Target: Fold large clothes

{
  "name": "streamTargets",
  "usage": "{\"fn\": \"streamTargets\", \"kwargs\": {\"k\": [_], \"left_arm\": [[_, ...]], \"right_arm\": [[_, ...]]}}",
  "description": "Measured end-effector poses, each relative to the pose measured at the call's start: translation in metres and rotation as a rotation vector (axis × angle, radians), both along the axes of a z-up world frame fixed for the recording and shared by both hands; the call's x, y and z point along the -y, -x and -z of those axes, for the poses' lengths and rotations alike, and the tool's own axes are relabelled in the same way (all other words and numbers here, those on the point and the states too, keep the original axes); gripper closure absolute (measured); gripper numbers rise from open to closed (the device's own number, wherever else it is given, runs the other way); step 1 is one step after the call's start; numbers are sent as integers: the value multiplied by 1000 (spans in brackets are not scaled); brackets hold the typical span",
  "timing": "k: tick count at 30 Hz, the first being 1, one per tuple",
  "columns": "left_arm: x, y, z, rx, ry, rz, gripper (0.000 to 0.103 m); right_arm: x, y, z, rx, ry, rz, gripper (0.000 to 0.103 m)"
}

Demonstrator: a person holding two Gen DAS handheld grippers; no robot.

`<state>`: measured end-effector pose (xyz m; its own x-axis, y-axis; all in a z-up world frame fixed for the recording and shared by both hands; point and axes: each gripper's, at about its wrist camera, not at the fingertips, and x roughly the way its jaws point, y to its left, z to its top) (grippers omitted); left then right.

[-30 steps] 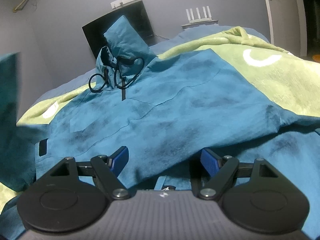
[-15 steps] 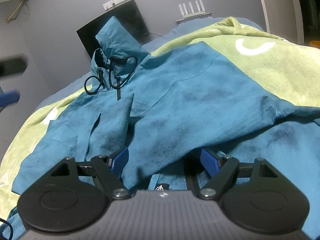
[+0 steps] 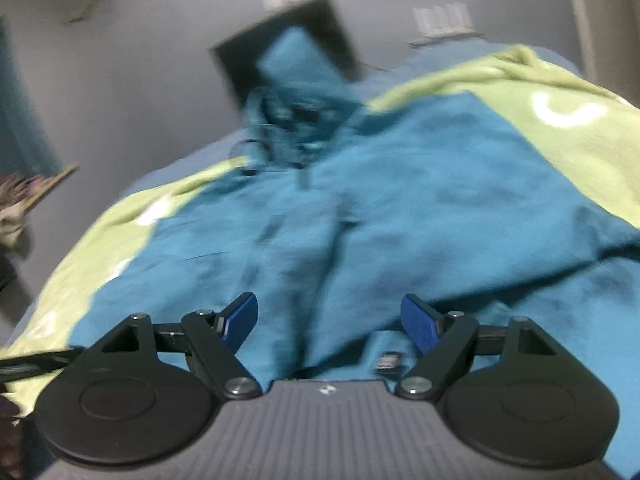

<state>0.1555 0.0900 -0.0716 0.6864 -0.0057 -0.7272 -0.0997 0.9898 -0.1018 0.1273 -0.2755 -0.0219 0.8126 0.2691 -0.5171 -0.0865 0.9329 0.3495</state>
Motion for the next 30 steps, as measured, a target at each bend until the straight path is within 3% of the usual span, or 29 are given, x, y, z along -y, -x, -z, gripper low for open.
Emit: {"fn": "streamTargets", "kwargs": {"k": [2,6,11,15,16,17,18,20,21,23,26,30], "left_arm": [[-2,-7,14,-57,-17,-6,25],[6,-14,23,-66,-111,34,23],[12,-22,31,-58,-165,67,22],[4,-22,30,-47,-137,61,22],[4,-17,26,-44,-128,60,22],[2,-18,26,-41,-119,58,22],[2,-20,26,-38,-111,56,22],[0,-13,22,-32,-95,55,22],[-1,-11,21,-30,-86,54,22],[-2,-9,21,-29,-71,53,22],[-4,-12,22,-29,-61,54,22],[-4,-13,24,-33,-60,60,22]], "right_arm": [[-18,6,-7,47,71,-65,24],[-58,13,-11,99,244,-190,22],[-118,6,0,147,581,-320,22],[-148,-15,33,48,840,-422,22],[-148,-18,37,38,862,-419,23],[-145,-20,37,39,862,-410,40],[-139,-23,34,35,839,-394,64],[-118,-28,19,29,711,-341,86],[-104,-28,12,39,651,-290,90],[-66,-30,-4,44,500,-114,94],[-2,-27,-9,-28,218,142,94],[41,-26,4,-96,-41,255,88]]}}
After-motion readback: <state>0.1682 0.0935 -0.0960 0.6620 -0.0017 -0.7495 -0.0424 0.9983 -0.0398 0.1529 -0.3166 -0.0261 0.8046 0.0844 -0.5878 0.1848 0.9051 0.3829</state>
